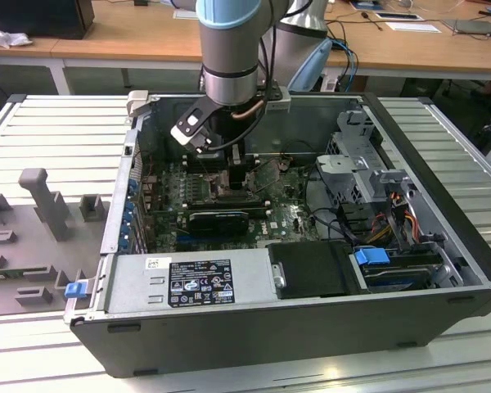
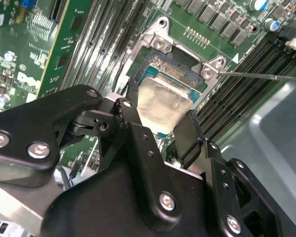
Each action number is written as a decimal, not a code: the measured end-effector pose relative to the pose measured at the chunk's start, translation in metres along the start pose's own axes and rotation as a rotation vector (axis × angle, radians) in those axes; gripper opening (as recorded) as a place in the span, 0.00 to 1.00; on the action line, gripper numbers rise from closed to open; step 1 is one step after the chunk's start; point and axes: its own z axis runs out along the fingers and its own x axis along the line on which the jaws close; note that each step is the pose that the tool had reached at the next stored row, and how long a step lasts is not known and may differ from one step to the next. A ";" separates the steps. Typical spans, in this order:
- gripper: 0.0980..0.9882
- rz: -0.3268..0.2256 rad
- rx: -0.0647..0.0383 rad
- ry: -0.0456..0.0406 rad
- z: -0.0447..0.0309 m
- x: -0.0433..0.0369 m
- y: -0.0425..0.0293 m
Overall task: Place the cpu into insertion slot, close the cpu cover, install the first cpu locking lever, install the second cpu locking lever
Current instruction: 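Place the cpu into insertion slot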
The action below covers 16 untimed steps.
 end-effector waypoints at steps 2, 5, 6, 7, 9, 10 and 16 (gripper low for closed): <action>0.48 0.006 0.000 -0.0004 0.0026 0.0003 -0.0007; 0.48 0.008 0.000 -0.0005 0.0078 0.0004 -0.0011; 0.48 0.014 0.000 -0.0010 0.0096 0.0006 -0.0013; 0.48 0.021 -0.001 -0.0015 0.0108 0.0006 -0.0014; 0.48 0.024 -0.001 -0.0018 0.0120 0.0006 -0.0015; 0.48 0.025 -0.001 -0.0018 0.0126 0.0006 -0.0017; 0.48 0.024 -0.001 -0.0018 0.0166 0.0009 -0.0023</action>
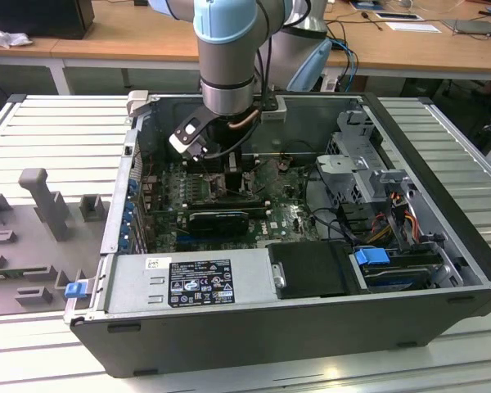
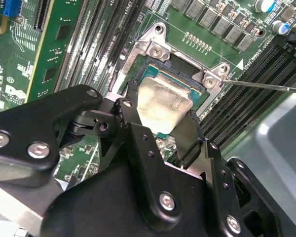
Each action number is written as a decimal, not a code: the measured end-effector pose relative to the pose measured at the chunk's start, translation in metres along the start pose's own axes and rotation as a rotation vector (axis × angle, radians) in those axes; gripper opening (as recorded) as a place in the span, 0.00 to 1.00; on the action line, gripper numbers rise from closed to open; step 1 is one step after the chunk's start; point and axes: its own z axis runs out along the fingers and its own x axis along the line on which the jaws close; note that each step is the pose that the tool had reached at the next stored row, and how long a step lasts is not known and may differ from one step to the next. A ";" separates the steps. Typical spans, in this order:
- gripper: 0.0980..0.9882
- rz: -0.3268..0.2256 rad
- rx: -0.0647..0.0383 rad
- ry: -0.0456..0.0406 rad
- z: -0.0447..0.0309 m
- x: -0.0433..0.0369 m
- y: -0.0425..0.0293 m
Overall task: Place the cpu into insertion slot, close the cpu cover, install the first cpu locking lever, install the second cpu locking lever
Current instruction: 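Place the cpu into insertion slot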
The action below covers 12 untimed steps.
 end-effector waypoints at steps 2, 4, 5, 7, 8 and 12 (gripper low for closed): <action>0.48 0.000 0.000 0.0001 0.0016 0.0001 -0.0001; 0.48 0.000 0.000 -0.0002 0.0016 0.0001 -0.0002; 0.48 0.000 0.000 -0.0002 0.0016 0.0001 -0.0002; 0.48 0.000 0.000 0.0000 0.0017 0.0001 -0.0001; 0.48 0.000 0.000 -0.0001 0.0018 0.0001 -0.0001; 0.48 0.000 0.000 -0.0017 0.0008 0.0001 -0.0002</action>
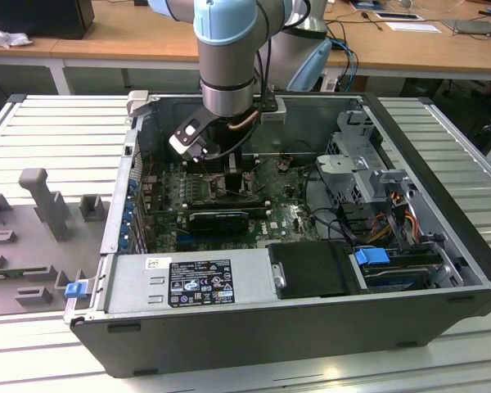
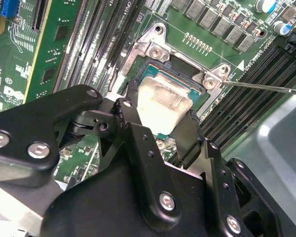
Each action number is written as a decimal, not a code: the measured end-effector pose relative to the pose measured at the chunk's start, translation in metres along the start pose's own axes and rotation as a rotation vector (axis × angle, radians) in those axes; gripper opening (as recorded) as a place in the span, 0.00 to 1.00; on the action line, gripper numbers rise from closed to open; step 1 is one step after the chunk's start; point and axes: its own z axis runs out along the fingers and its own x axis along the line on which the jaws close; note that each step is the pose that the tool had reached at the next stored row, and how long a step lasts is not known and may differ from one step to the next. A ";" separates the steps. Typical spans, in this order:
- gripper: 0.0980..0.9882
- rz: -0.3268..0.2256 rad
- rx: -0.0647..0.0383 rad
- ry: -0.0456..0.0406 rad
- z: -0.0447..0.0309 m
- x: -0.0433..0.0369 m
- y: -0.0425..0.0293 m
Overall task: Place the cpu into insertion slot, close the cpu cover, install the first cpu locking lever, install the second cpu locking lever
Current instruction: 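Place the cpu into insertion slot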
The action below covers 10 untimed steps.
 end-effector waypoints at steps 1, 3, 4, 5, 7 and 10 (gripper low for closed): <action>0.48 0.000 0.000 -0.0015 0.0000 0.0000 0.0000; 0.48 0.000 0.000 -0.0021 0.0000 0.0000 -0.0005; 0.48 0.000 0.000 -0.0020 0.0001 0.0000 -0.0006; 0.48 0.000 0.000 -0.0018 0.0004 0.0000 -0.0008; 0.48 0.000 0.000 -0.0019 0.0015 -0.0001 -0.0009; 0.48 0.000 0.000 -0.0021 0.0021 -0.0001 -0.0011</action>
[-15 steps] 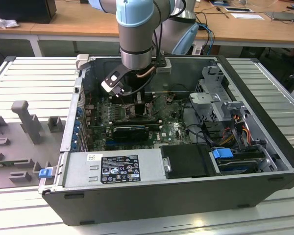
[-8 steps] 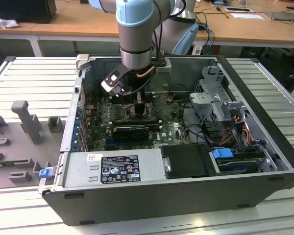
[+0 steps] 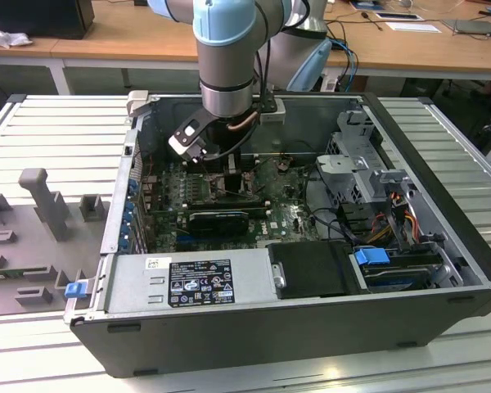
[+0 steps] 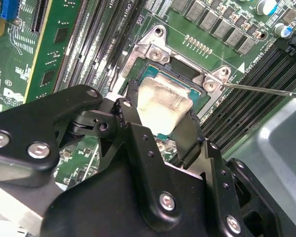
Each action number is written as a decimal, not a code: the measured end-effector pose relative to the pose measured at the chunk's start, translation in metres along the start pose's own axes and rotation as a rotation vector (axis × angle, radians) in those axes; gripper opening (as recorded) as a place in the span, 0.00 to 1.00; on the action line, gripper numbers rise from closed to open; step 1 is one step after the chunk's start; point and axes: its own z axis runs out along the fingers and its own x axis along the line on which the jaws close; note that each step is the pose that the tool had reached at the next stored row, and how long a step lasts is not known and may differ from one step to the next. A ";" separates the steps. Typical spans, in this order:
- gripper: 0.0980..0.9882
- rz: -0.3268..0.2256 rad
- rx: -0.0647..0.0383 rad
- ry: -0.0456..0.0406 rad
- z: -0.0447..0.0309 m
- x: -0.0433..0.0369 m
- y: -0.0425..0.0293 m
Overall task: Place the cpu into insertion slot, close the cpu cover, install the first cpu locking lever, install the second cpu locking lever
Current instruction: 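Place the cpu into insertion slot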
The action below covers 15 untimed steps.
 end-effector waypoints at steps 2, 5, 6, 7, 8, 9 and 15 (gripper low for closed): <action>0.50 0.000 0.000 0.0003 0.0002 0.0000 0.0000; 0.57 0.000 0.000 0.0003 -0.0020 0.0001 0.0001; 0.57 0.000 0.000 0.0002 -0.0038 0.0001 0.0003; 0.57 0.000 0.000 0.0002 -0.0052 0.0001 0.0004; 0.57 0.000 0.000 0.0003 -0.0070 0.0001 0.0005; 0.57 0.000 0.000 0.0003 -0.0087 0.0002 0.0006; 0.07 0.000 0.004 0.0002 -0.0185 0.0004 0.0014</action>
